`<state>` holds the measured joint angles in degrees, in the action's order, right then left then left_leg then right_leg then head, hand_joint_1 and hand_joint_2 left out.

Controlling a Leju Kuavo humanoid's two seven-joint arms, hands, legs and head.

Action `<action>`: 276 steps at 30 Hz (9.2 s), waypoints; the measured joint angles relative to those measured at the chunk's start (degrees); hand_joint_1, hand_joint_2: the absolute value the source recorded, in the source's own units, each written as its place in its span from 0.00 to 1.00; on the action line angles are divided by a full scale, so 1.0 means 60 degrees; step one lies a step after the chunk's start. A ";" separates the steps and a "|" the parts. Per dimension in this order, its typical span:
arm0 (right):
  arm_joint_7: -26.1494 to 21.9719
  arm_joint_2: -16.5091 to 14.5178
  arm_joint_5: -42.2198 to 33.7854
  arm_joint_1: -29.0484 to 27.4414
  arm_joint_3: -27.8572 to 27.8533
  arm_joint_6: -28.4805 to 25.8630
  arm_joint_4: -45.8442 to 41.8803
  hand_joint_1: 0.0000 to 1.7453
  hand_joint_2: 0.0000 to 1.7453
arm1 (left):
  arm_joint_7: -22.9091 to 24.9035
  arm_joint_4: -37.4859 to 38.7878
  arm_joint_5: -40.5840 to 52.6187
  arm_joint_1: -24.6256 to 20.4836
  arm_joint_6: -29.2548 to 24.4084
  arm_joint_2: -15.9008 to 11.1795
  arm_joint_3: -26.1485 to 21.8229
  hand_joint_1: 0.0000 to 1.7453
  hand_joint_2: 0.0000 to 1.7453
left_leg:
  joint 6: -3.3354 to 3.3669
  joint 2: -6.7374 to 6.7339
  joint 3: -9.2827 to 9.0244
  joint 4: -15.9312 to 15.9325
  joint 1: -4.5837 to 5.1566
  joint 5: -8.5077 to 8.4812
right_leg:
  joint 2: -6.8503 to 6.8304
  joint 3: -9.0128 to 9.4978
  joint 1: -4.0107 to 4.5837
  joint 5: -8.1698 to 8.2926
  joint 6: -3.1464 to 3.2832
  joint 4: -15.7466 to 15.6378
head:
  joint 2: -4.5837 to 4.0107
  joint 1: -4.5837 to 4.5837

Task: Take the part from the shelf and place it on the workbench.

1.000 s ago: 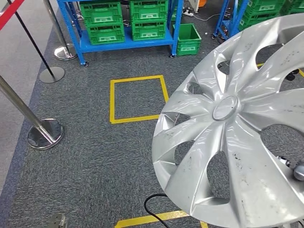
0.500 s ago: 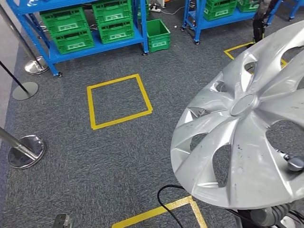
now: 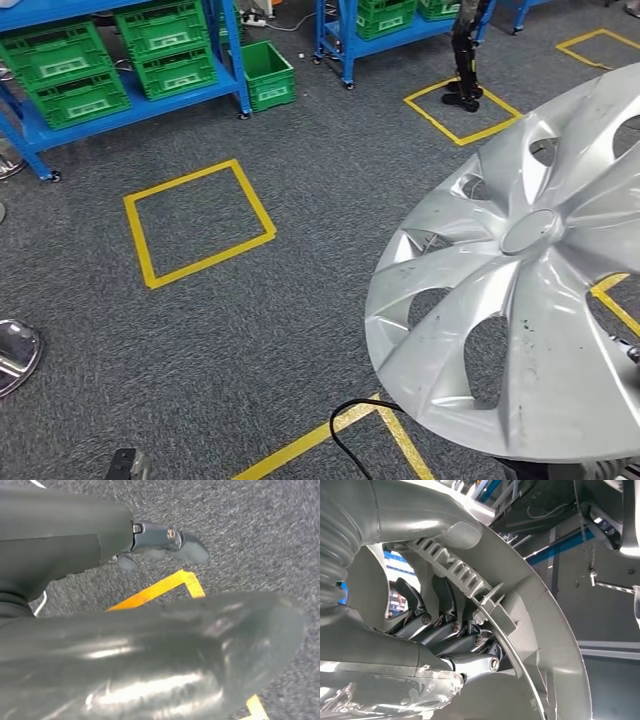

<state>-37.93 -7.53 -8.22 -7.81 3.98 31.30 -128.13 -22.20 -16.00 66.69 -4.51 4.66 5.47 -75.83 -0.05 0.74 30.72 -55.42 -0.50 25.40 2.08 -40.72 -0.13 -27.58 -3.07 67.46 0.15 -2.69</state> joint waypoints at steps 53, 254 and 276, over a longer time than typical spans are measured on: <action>0.0434 -0.0369 0.0591 -0.0756 -0.1136 -0.1102 -0.0870 1.00 1.00 | -0.0265 0.0005 0.0296 -0.0028 -0.0455 0.0234 0.0142 0.00 0.00 | -0.0475 0.0467 0.0275 -0.0823 -0.0082 0.0375 | 0.0698 0.0768 -0.0095 0.0694 0.0305 -0.1350 | 0.0000 0.0095; 0.4868 0.5473 0.5824 0.8092 0.0209 -0.1384 1.1413 1.00 1.00 | -0.0420 0.0252 0.1095 -0.0203 0.0486 -0.0099 0.0742 0.00 0.00 | 0.0088 -0.0161 0.0637 -0.0256 0.0081 -0.0237 | -0.0308 0.0232 -0.0191 0.0208 -0.0274 -0.0049 | 0.0000 0.0055; 0.3648 0.4185 0.7191 1.0160 0.5680 -0.3605 1.6258 1.00 1.00 | -0.0124 0.0342 0.1133 -0.0378 0.0465 -0.0044 0.1094 0.00 0.00 | 0.0001 -0.0088 0.0940 -0.0342 0.0114 -0.0390 | -0.0191 0.0742 -0.0025 0.0488 0.0070 -0.1297 | 0.0000 0.0199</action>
<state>-16.04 17.58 34.93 53.15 38.06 9.67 -30.58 -22.94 -13.94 73.48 -6.78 7.45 5.20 -69.27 -0.04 0.21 36.36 -57.47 0.18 23.06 0.93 -36.27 -0.28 -24.65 -2.65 59.67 0.15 -1.50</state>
